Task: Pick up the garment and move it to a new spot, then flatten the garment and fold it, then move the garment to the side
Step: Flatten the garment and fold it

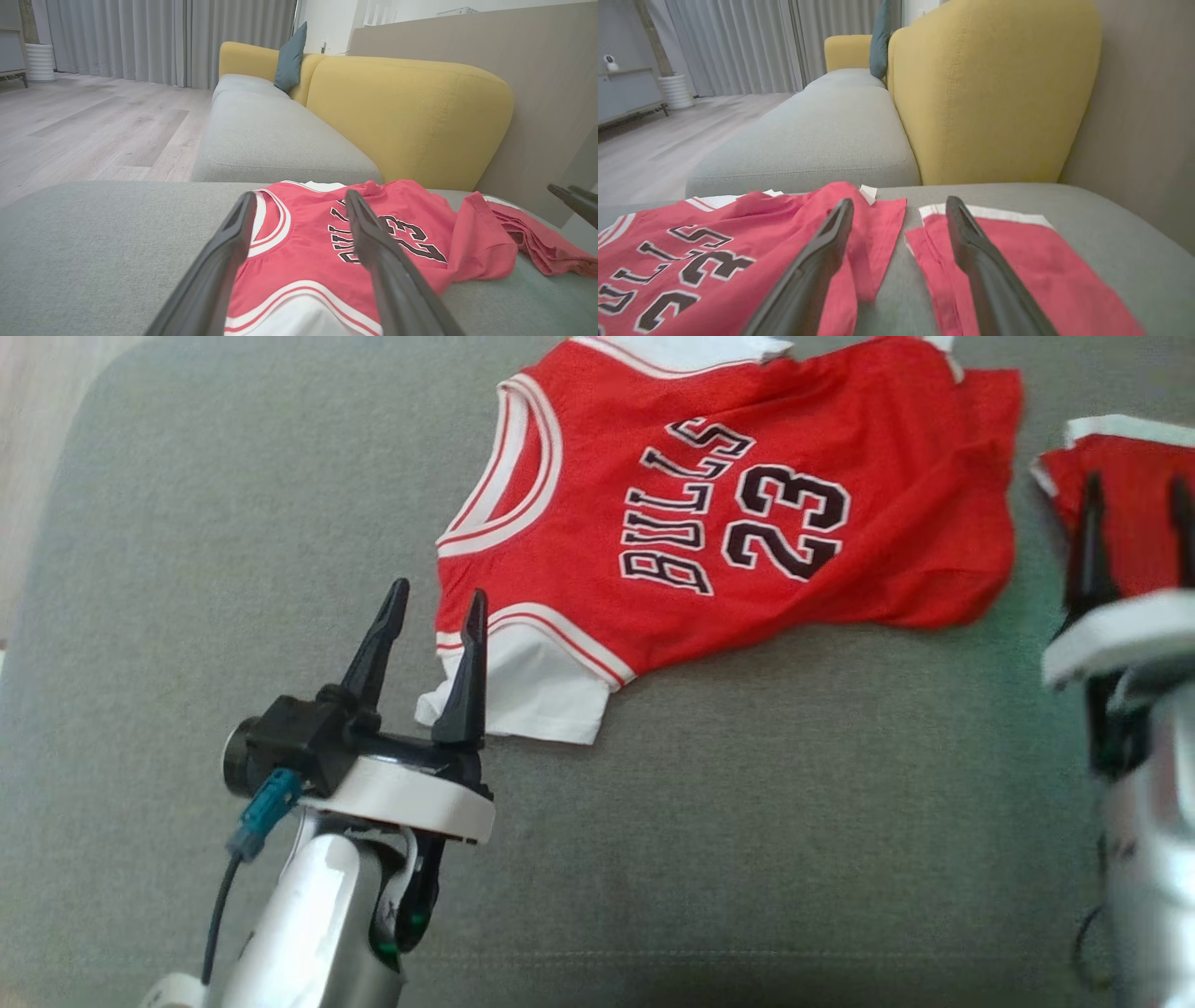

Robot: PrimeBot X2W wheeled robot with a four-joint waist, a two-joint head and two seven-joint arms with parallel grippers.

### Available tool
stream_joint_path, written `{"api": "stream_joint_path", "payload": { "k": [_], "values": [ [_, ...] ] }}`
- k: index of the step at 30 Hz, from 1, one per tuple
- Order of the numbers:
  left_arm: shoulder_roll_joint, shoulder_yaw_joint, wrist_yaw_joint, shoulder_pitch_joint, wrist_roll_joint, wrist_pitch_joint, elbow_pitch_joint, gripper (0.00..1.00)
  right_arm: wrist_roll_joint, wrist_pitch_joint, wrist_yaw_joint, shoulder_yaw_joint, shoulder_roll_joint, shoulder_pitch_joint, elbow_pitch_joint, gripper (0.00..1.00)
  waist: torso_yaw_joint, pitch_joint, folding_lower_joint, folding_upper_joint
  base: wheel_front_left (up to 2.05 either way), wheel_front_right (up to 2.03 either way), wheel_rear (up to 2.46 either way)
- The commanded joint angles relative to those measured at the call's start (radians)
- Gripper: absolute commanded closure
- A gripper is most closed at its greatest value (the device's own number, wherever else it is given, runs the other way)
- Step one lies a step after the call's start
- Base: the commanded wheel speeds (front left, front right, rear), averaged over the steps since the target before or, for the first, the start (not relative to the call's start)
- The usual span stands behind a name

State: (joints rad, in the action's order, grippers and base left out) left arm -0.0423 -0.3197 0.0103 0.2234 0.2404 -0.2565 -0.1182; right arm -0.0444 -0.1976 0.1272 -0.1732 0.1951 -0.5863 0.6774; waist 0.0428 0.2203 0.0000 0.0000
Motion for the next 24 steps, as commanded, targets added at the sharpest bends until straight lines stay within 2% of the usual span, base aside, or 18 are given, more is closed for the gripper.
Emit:
{"api": "stream_joint_path", "payload": {
  "k": [1,6,11,17,24],
  "values": [
    [-0.008,0.034,0.005,0.007,-0.007,-0.005,0.036,0.00,-0.014,-0.011,0.003,0.009,-0.023,0.033,-0.065,0.00,-0.017,-0.013,0.0000,0.0000,0.00,0.00,0.00],
    [-0.008,0.035,-0.005,-0.003,-0.016,-0.005,0.023,0.00,-0.022,0.001,0.003,-0.002,-0.108,0.200,-0.253,0.00,-0.044,-0.020,0.0000,0.0000,0.00,0.00,0.00],
    [-0.008,0.045,-0.002,-0.001,-0.037,-0.005,-0.016,0.00,-0.029,0.041,0.003,0.013,-0.139,0.289,-0.376,0.00,-0.062,-0.015,0.0000,0.0000,0.00,0.00,0.00],
    [-0.008,0.067,0.019,0.007,-0.057,-0.005,-0.105,0.00,-0.041,0.082,0.003,0.018,-0.144,0.318,-0.449,0.00,-0.067,-0.011,0.0000,0.0000,0.00,0.00,0.00],
    [-0.026,0.074,0.052,0.029,-0.080,0.027,-0.259,0.00,-0.066,0.093,0.003,0.027,-0.145,0.333,-0.469,0.00,-0.067,-0.006,0.0000,0.0000,0.00,0.00,0.00]
  ]
}}
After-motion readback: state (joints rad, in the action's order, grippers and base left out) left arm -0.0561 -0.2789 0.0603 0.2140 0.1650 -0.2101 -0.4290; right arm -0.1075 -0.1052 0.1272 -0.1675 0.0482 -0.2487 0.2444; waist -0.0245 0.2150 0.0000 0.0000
